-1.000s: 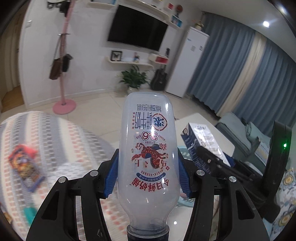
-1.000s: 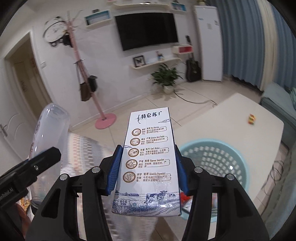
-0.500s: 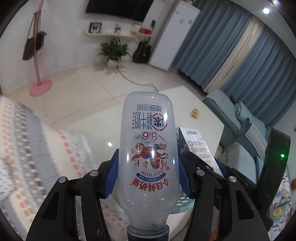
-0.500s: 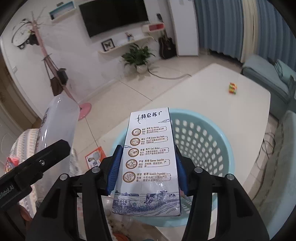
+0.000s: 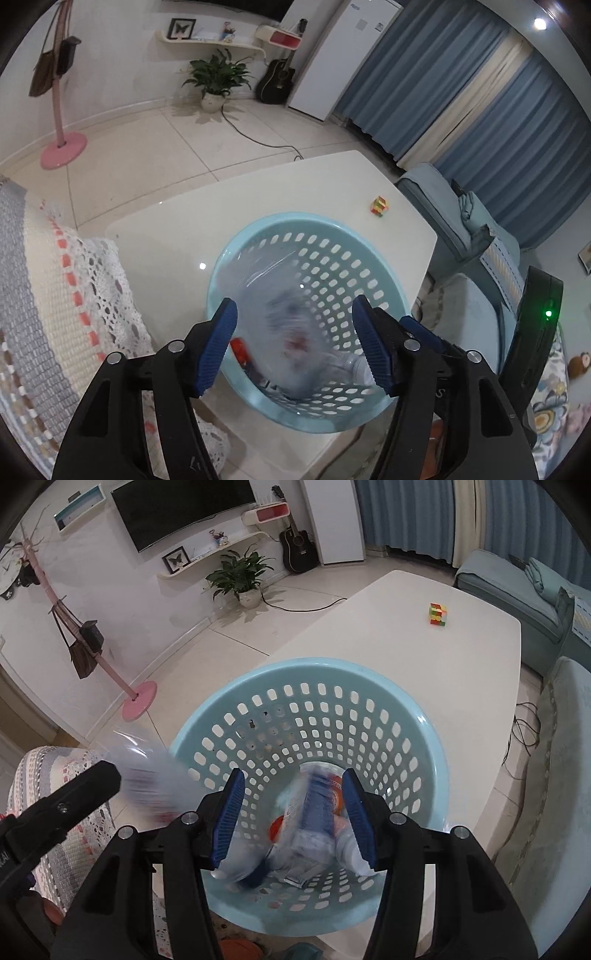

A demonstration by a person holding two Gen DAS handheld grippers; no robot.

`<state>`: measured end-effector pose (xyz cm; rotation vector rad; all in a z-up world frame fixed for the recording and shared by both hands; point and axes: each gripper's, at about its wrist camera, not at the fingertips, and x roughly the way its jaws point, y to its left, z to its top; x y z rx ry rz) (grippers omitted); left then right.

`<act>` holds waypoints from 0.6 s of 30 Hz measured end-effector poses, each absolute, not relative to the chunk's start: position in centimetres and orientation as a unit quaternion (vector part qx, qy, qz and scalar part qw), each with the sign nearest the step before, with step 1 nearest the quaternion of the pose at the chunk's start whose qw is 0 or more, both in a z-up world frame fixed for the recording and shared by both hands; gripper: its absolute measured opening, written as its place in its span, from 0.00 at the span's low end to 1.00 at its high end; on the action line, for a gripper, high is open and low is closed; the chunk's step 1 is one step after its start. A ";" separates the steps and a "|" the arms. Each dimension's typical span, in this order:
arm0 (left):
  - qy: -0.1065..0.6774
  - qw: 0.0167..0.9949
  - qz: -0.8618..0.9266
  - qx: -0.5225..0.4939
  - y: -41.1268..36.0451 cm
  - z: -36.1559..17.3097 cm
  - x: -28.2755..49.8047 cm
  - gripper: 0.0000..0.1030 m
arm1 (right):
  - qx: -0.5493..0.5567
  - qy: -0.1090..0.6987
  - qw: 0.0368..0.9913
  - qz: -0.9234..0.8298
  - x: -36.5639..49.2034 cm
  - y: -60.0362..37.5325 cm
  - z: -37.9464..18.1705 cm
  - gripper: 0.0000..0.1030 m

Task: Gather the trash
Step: 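Carry bottle and box over the blue basket and release both, then move both tools back over the table toward the snack bag and cup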

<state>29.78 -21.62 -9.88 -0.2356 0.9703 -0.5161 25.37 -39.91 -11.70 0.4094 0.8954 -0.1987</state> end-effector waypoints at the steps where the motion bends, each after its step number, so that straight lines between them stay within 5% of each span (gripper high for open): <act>1: 0.458 0.848 -0.243 -0.110 -21.5 -9.7 29.6 0.61 | 0.199 0.428 0.877 -0.096 25.2 -40.0 -11.7 0.50; 18: 0.385 0.877 -0.250 -0.139 -16.2 -2.6 23.7 0.61 | 0.181 0.382 0.904 -0.066 21.7 -36.4 -5.6 0.50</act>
